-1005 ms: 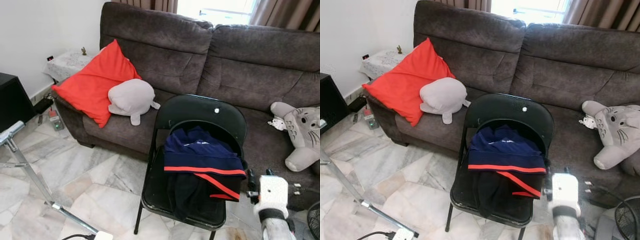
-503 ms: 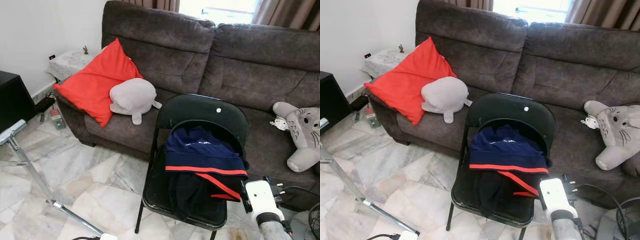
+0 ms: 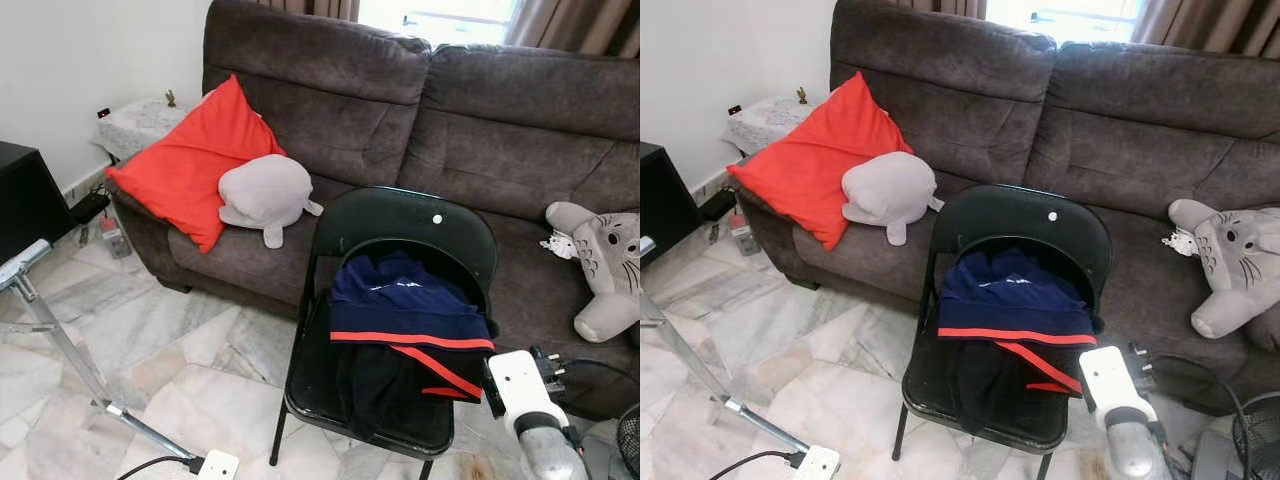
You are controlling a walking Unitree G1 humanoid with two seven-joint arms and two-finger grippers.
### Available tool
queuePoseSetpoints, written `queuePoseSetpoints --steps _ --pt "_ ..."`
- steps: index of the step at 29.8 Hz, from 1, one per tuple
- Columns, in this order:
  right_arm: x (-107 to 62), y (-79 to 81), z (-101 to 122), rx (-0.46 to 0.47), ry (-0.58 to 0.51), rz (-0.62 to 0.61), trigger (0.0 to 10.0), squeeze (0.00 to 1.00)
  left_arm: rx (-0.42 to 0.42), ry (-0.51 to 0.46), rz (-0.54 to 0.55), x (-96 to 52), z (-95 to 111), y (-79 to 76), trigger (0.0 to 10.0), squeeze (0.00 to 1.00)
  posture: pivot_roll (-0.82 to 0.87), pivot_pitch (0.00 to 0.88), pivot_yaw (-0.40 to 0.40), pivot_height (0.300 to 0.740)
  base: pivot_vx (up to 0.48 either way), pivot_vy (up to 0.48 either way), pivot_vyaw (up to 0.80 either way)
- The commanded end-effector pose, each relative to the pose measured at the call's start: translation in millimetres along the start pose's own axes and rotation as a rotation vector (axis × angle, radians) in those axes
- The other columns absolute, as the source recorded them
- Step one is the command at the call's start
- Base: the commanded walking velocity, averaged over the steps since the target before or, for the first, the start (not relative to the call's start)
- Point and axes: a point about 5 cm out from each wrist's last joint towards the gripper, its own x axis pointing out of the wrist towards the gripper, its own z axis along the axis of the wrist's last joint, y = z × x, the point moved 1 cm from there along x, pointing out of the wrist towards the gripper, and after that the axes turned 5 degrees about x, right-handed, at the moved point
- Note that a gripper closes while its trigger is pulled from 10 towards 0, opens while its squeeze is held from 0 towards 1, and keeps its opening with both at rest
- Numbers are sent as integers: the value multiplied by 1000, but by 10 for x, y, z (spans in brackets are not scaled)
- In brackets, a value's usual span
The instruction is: Hang hanger
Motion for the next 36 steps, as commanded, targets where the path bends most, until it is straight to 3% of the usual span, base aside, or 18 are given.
queuePoseSetpoints --steps 1,12,18,25,36 --pt "21 -23 -27 1 20 3 10000 0 8 39 -5 -22 -125 24 10000 0 -54 52 -42 740 0 0 0" --pt "117 -98 -15 -14 29 -6 10000 0 7 60 -2 -69 -300 83 10000 0 -47 52 -39 740 0 0 0" --pt "172 -106 8 -31 27 15 10000 0 8 58 -10 -88 -378 18 10000 0 -44 53 -38 740 0 0 0" --pt "251 -116 54 -33 15 27 10000 0 11 51 -18 -92 -404 -80 10000 0 -41 53 -32 740 0 0 0" --pt "373 -11 209 -63 -31 112 10000 0 11 41 -12 -73 -329 -46 10000 0 -33 51 -25 740 0 0 0"
